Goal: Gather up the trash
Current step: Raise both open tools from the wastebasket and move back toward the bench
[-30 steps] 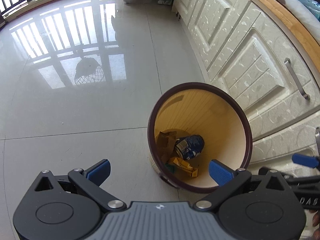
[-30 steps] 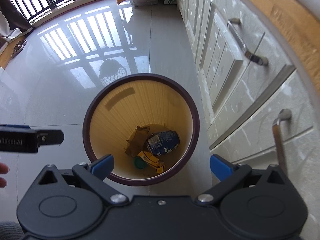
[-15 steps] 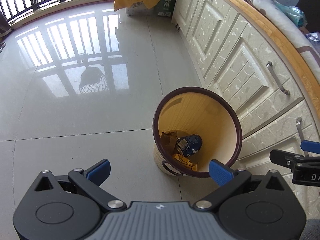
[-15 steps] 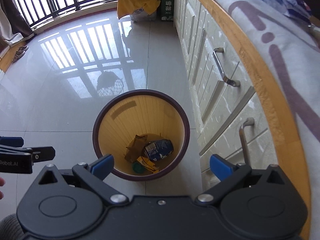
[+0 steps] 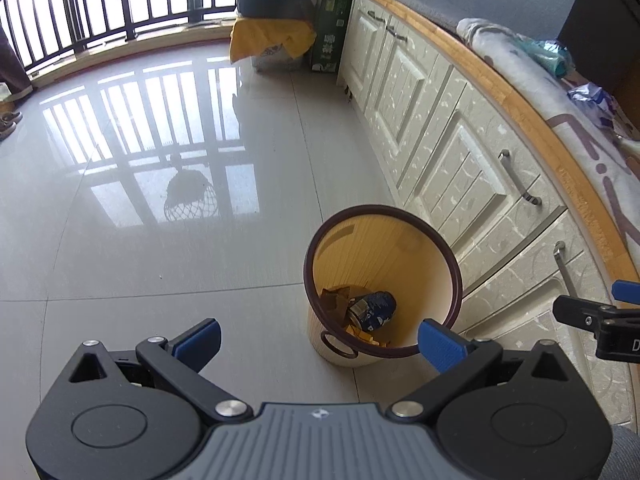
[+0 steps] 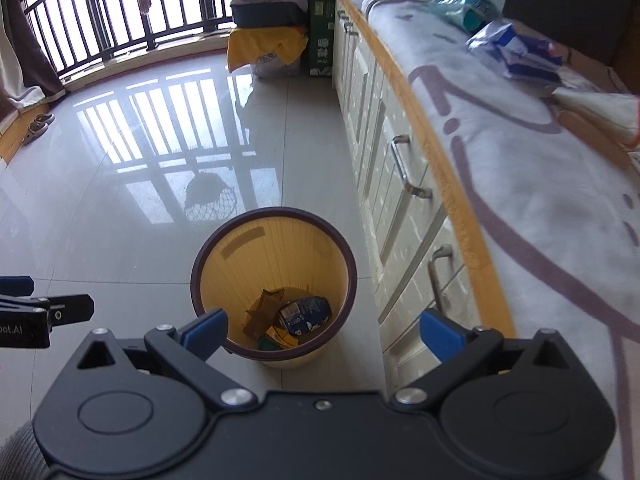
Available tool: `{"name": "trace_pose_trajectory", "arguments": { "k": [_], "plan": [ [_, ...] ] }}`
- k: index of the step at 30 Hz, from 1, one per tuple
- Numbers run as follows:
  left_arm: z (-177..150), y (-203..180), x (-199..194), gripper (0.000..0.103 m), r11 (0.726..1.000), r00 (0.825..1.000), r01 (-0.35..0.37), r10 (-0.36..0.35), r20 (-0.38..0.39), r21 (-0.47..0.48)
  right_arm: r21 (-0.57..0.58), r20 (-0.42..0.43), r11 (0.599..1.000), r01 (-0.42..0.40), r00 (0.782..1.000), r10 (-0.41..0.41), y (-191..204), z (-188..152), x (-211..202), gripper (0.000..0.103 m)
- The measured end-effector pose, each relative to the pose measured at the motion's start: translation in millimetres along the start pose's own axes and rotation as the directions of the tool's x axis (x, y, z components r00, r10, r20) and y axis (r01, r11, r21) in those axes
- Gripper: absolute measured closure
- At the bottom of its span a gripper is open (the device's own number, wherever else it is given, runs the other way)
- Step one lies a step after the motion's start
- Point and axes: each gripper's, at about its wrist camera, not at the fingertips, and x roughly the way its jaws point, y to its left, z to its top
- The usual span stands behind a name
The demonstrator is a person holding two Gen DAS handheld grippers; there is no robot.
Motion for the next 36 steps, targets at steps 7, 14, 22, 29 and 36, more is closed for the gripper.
{"name": "trace_pose_trajectory", "arguments": {
  "k": [7,14,22,29,36],
  "plan": [
    [-1.0,-11.6,-29.1,0.000,1.000,0.997,0.021,-0.023,0.073,0.021,0.042,0.092,0.999,0.013,0.996,-0.017,-15.9,-3.4,-41.4,0.000],
    [5.5,-31.0,-53.5,0.000,0.998,0.986,0.052,-0.058,0.156,0.041,0.067,0.165,0.996,0.051,0.984,-0.062,-34.5,-6.7,-74.5,0.000],
    [7.9,-69.3,-73.4,0.000,0.990,0.965,0.092,-0.115,0.237,0.104,0.155,0.240,0.984,0.087,0.963,-0.123,-79.6,-19.1,-106.5,0.000],
    [5.6,-116.6,-76.3,0.000,0.974,0.944,0.135,-0.183,0.274,0.184,0.227,0.326,0.956,0.187,0.910,-0.256,-127.6,-39.9,-132.7,0.000],
    [-0.4,-175.8,-75.5,0.000,0.935,0.909,0.203,-0.290,0.300,0.291,0.304,0.354,0.920,0.247,0.867,-0.350,-178.9,-50.6,-145.3,0.000]
  ]
}}
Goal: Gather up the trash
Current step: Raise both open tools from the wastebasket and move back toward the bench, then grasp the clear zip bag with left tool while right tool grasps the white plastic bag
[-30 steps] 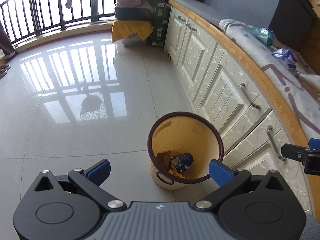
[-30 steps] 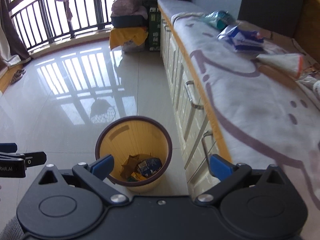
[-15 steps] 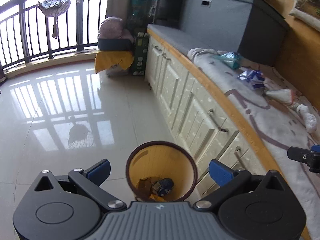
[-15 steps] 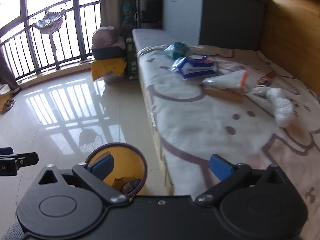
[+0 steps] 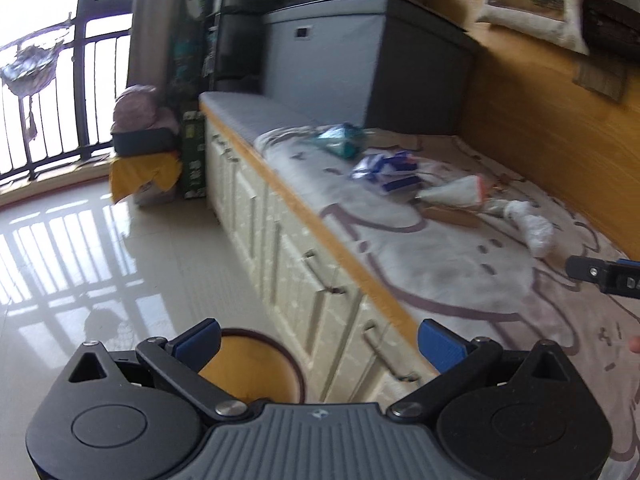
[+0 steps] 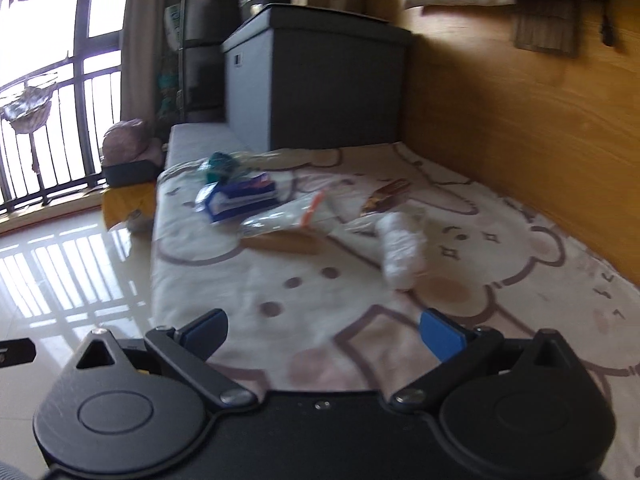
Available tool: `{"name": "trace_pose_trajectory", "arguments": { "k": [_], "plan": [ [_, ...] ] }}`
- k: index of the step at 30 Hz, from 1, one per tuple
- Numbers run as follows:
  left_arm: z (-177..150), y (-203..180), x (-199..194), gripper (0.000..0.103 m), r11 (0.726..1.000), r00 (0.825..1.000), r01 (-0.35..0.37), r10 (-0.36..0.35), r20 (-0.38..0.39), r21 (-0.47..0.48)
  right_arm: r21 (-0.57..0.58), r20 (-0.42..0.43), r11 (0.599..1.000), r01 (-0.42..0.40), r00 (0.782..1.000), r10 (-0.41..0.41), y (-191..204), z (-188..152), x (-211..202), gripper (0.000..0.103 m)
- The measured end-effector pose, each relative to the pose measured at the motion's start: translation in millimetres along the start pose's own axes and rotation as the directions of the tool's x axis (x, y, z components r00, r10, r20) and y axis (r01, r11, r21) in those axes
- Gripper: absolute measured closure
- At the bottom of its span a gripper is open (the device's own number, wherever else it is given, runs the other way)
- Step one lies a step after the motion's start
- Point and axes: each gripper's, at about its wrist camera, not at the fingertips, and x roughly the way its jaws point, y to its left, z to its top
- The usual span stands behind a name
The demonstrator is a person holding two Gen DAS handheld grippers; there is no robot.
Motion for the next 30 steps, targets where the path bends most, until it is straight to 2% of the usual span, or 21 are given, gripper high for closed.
{"name": "trace_pose_trajectory", "arguments": {
  "k": [5,10,13,18,22,30],
  "plan": [
    [13.0,-38.2,20.4,0.000,0.996,0.998,0.058,-0.060,0.029,0.065,0.053,0.005,0.998,0.016,1.000,-0.017,-31.8,-0.1,18.0,0.000],
    [28.8,-70.8,44.8,0.000,0.988,0.990,0.105,-0.114,0.078,0.113,0.050,-0.003,0.998,0.038,0.999,-0.037,-45.1,2.0,39.5,0.001],
    [37.1,-87.3,60.9,0.000,0.981,0.987,0.119,-0.134,0.088,0.156,0.075,-0.002,0.996,0.039,0.999,-0.039,-56.4,6.5,55.2,0.009],
    [49.6,-111.2,89.8,0.000,0.964,0.984,0.127,-0.151,0.090,0.234,0.124,-0.001,0.992,0.027,1.000,-0.027,-71.5,15.6,82.5,0.014],
    [58.6,-129.6,112.2,0.000,0.943,0.983,0.102,-0.145,0.114,0.316,0.160,0.008,0.987,0.010,1.000,-0.011,-79.1,21.4,104.9,0.016],
    [60.8,-162.7,154.1,0.000,0.879,0.989,0.028,-0.093,0.113,0.476,0.279,0.027,0.958,-0.064,0.998,0.059,-98.3,13.2,131.8,0.017]
  ]
}}
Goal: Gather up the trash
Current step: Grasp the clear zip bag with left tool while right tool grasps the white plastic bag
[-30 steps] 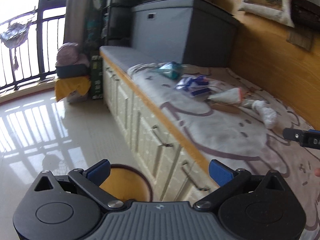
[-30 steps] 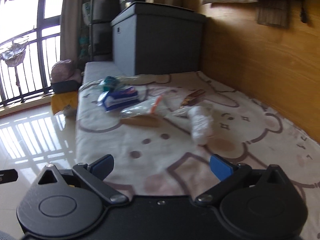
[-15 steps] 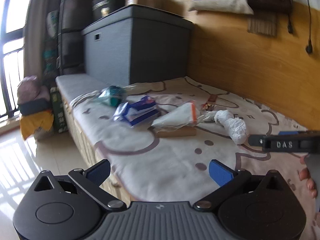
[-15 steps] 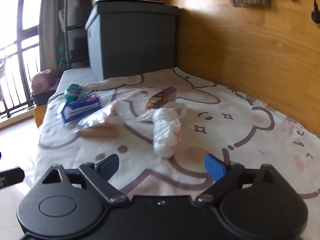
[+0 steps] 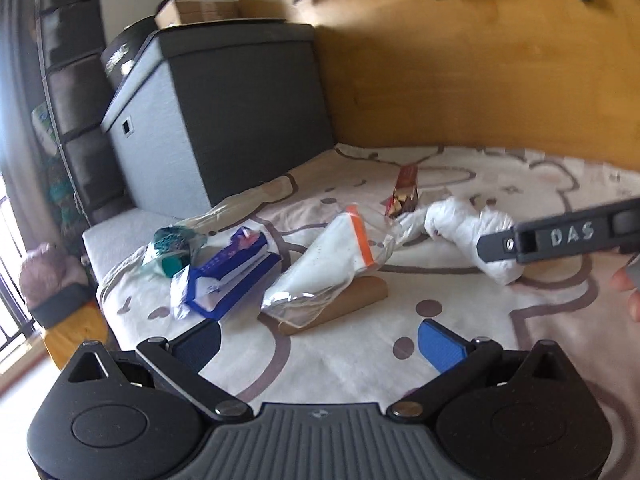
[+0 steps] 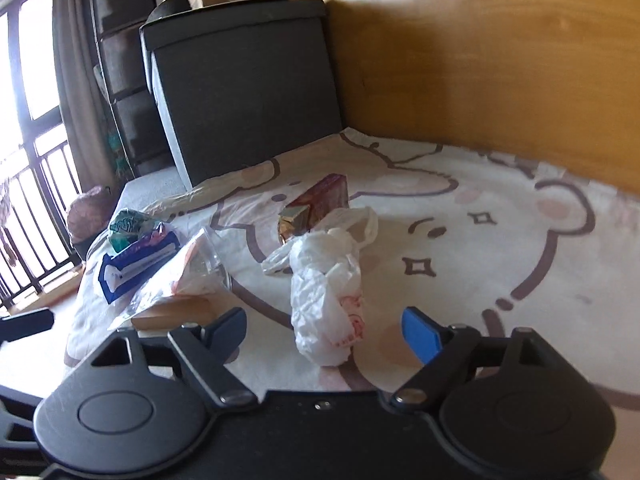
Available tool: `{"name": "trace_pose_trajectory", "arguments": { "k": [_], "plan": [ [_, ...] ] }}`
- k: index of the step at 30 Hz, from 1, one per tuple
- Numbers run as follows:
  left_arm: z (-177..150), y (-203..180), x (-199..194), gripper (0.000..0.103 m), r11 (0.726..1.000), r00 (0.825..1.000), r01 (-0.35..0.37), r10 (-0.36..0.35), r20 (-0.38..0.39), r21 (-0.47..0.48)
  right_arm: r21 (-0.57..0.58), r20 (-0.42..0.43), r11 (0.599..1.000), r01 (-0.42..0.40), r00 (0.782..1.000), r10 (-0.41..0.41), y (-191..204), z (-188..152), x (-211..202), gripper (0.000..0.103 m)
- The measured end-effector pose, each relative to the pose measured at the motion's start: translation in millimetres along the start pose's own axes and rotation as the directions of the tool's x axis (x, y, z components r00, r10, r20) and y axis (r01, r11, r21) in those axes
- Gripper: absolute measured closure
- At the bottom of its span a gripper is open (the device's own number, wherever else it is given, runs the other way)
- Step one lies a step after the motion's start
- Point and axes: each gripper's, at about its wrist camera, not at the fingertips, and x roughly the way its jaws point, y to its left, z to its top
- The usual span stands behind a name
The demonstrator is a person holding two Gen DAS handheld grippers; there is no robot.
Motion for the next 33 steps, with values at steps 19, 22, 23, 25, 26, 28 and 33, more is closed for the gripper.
{"name": "trace_pose_trajectory", "arguments": {
  "k": [19,22,23,25,26,28,33],
  "plan": [
    [35.0,-30.3,76.1,0.023,0.901,0.998,-0.058,0.060,0.010,0.429,0.204,0.025,0.961,-0.184,0.983,0.183,-35.9,-2.6,34.7,0.024],
    [40.0,-28.2,82.9,0.039,0.916,0.999,-0.020,0.031,-0.022,0.400,0.215,0.026,0.955,-0.204,0.979,0.203,-35.3,-3.6,36.9,0.024],
    [41.6,-25.7,85.5,0.044,0.930,0.999,-0.006,0.022,-0.038,0.368,0.212,0.026,0.956,-0.200,0.980,0.200,-34.4,-3.8,36.7,0.025],
    [44.4,-22.5,88.7,0.047,0.953,0.998,0.010,0.009,-0.059,0.301,0.214,0.024,0.957,-0.198,0.980,0.197,-34.0,-4.0,36.5,0.028],
    [44.8,-19.8,89.6,0.047,0.962,0.998,0.012,0.005,-0.063,0.274,0.217,0.023,0.957,-0.194,0.981,0.194,-34.4,-4.2,36.5,0.031],
    [43.5,-16.4,89.6,0.048,0.969,0.998,0.020,-0.005,-0.063,0.246,0.225,0.022,0.956,-0.189,0.982,0.189,-35.8,-4.5,36.8,0.035],
    [42.1,-14.7,83.5,0.050,0.973,0.999,0.007,0.005,-0.050,0.232,0.246,0.004,0.953,-0.179,0.983,0.184,-39.3,-5.3,37.9,0.065]
  ]
}}
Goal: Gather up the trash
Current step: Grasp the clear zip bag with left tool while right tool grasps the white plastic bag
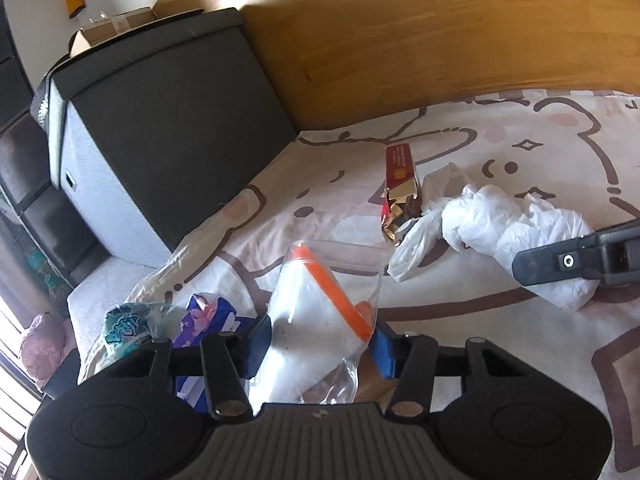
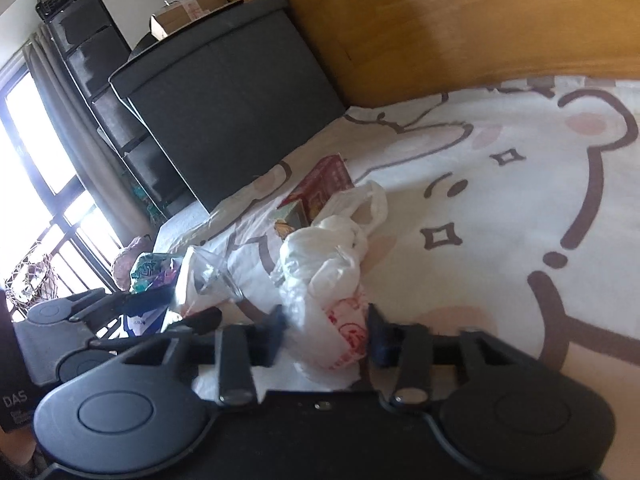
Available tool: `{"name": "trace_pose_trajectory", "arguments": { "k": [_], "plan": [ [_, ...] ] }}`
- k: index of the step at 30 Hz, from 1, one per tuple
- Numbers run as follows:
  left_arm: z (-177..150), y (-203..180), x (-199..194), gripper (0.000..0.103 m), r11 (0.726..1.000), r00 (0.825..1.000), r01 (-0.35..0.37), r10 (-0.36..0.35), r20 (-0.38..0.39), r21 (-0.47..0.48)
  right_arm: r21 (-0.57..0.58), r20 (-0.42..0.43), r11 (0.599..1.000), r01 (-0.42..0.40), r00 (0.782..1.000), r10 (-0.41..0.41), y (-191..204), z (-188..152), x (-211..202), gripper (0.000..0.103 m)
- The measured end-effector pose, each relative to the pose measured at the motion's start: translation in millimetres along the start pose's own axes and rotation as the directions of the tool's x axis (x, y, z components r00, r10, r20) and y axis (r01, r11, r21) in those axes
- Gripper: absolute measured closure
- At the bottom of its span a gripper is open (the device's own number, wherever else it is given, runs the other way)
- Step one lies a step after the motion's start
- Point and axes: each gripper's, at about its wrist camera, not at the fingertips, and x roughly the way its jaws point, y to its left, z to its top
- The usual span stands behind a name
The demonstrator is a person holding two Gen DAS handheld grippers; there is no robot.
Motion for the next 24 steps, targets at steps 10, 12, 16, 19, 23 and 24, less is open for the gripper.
{"name": "trace_pose_trajectory", "arguments": {
  "k": [10,12,16,19,23,24],
  "plan": [
    [-3.1,14.8,-37.7,0.063,0.994,0.998,-0.021,0.026,0.054,-0.107,-0.062,-0.014,0.998,-0.016,1.000,0.015,11.5,-9.7,-13.2,0.078],
    [-6.9,17.4,-47.8,0.066,0.991,0.997,-0.023,0.032,0.064,-0.132,-0.076,-0.009,0.997,-0.003,1.000,0.003,14.8,-12.6,-18.9,0.079],
    [-14.9,22.8,-66.9,0.071,0.986,0.997,-0.021,0.034,0.076,-0.168,-0.103,-0.003,0.994,0.024,1.000,-0.024,22.6,-17.1,-30.9,0.080],
    [-20.0,27.6,-80.8,0.074,0.980,0.996,-0.021,0.038,0.083,-0.198,-0.118,-0.007,0.992,0.035,0.999,-0.036,28.5,-19.1,-41.0,0.081],
    [-25.7,31.3,-101.5,0.077,0.971,0.994,-0.014,0.039,0.100,-0.241,-0.138,-0.015,0.989,0.045,0.999,-0.048,37.0,-23.9,-58.1,0.082],
    [-27.9,32.2,-107.6,0.077,0.968,0.994,-0.011,0.039,0.105,-0.251,-0.145,-0.017,0.988,0.047,0.999,-0.050,39.6,-25.3,-63.2,0.082]
  ]
}}
